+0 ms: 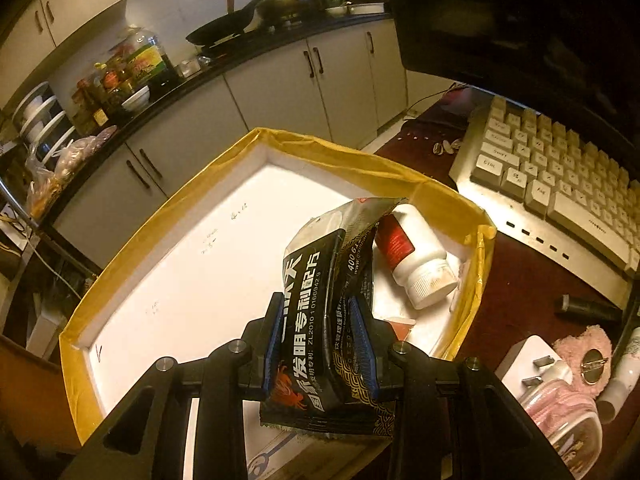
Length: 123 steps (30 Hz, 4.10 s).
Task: Organize objects
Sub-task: 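Place the dropper bottle in the tray with the left tool while the right tool drops the snack packet there, then move the left tool back over the desk toward the clear cartoon pouch, then grasp the clear cartoon pouch with the left tool and lift it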
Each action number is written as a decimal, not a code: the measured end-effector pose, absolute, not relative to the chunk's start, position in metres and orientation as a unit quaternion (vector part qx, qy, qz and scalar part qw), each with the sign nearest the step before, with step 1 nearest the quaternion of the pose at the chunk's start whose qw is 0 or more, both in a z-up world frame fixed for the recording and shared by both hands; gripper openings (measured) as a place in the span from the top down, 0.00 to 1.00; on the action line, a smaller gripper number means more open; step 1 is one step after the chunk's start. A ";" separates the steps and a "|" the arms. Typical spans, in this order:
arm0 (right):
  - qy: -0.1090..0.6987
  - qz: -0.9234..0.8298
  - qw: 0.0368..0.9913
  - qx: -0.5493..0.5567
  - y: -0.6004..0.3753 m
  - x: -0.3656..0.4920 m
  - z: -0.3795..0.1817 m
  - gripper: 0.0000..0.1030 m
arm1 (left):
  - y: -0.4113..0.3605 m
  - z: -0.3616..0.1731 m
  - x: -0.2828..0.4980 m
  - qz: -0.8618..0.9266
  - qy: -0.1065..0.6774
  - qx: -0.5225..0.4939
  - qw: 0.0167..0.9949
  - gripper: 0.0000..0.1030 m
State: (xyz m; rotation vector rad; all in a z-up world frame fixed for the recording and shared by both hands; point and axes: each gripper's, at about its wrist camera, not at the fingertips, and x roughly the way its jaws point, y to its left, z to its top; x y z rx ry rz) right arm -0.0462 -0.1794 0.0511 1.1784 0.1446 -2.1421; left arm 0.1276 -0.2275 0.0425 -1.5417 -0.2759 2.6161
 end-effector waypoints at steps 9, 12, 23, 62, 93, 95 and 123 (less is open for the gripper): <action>0.029 -0.831 0.351 0.430 -0.170 -0.036 0.069 0.38 | -0.232 0.048 0.131 0.860 -0.101 -0.498 0.036 0.68; 0.003 -0.839 0.362 0.407 -0.155 -0.026 0.086 0.31 | -0.237 0.052 0.134 0.863 -0.108 -0.492 0.033 0.57; -0.105 -0.846 0.352 0.388 -0.075 0.009 0.110 0.02 | -0.232 0.069 0.138 0.879 -0.117 -0.462 0.016 0.22; -0.222 -0.888 0.195 0.352 0.126 0.069 0.071 0.00 | -0.103 0.083 0.049 0.867 -0.043 -0.491 0.081 0.12; -0.178 -0.914 0.075 0.356 0.153 0.055 0.074 0.00 | -0.099 0.064 0.035 0.872 -0.059 -0.469 0.128 0.68; -0.174 -0.915 0.057 0.360 0.159 0.051 0.074 0.00 | -0.100 0.057 0.044 0.865 -0.063 -0.478 0.140 0.68; -0.167 -0.892 0.154 0.390 0.097 0.020 0.096 0.00 | -0.122 0.030 0.021 0.861 -0.183 -0.455 0.133 0.23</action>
